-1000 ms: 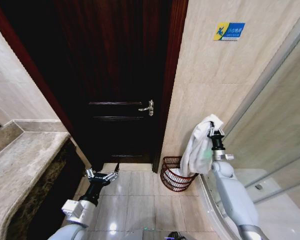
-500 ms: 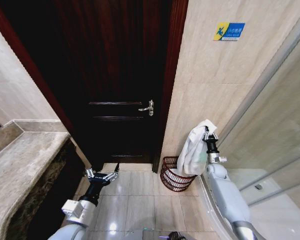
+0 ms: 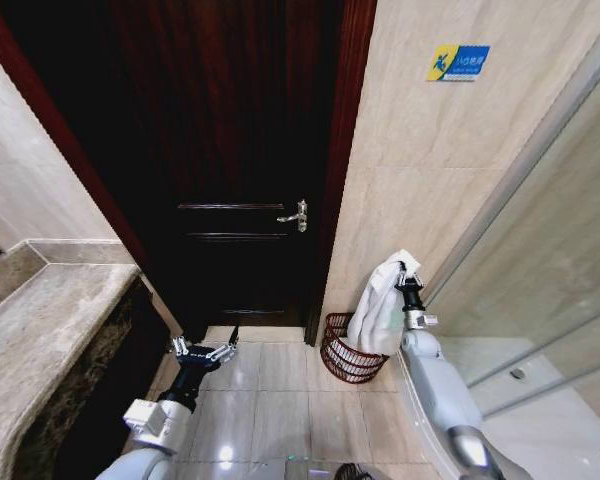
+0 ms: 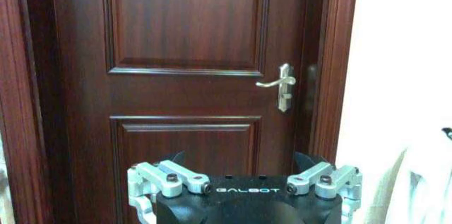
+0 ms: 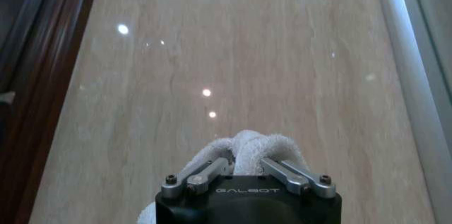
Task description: Discard the used towel into the hamper.
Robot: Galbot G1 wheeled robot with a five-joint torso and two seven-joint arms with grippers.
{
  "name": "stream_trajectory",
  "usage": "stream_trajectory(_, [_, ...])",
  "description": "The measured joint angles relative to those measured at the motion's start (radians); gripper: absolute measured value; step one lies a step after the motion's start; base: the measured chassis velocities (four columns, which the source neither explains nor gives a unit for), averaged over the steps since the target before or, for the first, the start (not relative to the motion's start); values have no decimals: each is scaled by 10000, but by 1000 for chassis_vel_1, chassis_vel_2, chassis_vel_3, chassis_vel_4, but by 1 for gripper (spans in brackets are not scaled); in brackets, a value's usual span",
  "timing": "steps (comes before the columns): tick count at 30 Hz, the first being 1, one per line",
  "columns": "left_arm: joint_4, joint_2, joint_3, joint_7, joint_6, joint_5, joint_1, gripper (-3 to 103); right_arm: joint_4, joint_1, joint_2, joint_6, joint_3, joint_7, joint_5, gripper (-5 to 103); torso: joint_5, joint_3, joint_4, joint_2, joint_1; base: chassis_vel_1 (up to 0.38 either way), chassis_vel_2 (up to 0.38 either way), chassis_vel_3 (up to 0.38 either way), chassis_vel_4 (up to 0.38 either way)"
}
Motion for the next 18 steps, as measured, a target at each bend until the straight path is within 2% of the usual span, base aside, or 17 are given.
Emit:
stream_trajectory(8, [0, -1, 0, 0, 0, 0, 0, 100, -1930, 583, 132, -7, -232, -747, 1203, 5, -3, 0, 1, 0, 0, 0, 0, 0, 0])
stream_trajectory(18, [0, 0, 0, 0, 0, 0, 0, 100, -3397, 750, 395, -14, -109, -1281, 1100, 5, 0, 0, 0, 0, 0, 0, 0, 0, 0])
